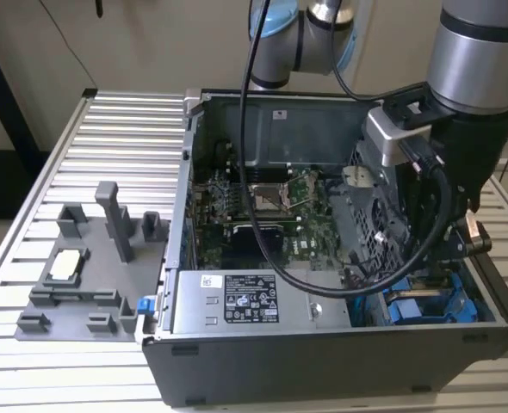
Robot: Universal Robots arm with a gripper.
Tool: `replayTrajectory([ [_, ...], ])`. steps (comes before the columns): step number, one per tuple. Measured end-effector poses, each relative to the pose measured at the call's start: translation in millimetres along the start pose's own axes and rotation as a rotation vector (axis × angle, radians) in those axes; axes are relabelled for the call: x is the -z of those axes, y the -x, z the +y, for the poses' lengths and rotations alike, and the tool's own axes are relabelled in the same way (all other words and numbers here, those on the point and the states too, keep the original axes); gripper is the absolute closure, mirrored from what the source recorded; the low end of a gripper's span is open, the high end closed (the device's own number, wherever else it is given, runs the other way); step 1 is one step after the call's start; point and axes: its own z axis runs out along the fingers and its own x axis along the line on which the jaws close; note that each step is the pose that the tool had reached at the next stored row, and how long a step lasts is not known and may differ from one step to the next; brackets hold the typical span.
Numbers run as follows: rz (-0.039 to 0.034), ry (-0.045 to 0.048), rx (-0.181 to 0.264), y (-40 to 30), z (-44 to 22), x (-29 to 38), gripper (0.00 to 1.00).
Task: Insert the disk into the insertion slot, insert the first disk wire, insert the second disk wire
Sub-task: 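Insert the second disk wire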
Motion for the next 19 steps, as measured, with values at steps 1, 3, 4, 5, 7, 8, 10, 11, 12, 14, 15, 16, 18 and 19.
replayTrajectory([
  [1, -0.0004, 0.0004, 0.0, -2.0, -0.7, -0.3, 0.84],
  [3, -0.001, 0.0016, 0.0, -5.4, -2.2, -0.9, 0.84],
  [4, -0.001, 0.0016, 0.0, -5.8, -2.7, -1.0, 0.84],
  [5, -0.001, 0.0017, 0.0, -5.7, -2.6, -1.1, 0.84],
  [7, -0.0019, 0.0016, 0.0, -5.7, -2.6, -1.5, 0.84],
  [8, -0.0073, 0.0012, -0.001, -5.7, -2.5, -2.0, 0.84],
  [10, -0.0313, -0.0011, -0.006, -5.7, -2.7, -2.8, 0.84],
  [11, -0.0416, -0.0021, -0.008, -5.7, -3.0, -3.4, 0.84],
  [12, -0.0464, -0.0025, -0.01, -5.9, -3.6, -4.0, 0.84],
  [14, -0.0468, -0.0002, -0.01, -6.4, -6.7, -4.9, 0.84],
  [15, -0.047, 0.0015, -0.01, -6.4, -8.1, -5.5, 0.84],
  [16, -0.047, 0.0031, -0.011, -6.5, -9.0, -6.0, 0.84],
  [18, -0.0463, 0.0061, -0.016, -6.5, -9.6, -6.6, 0.84],
  [19, -0.0461, 0.0092, -0.019, -6.6, -9.9, -7.0, 0.84],
])
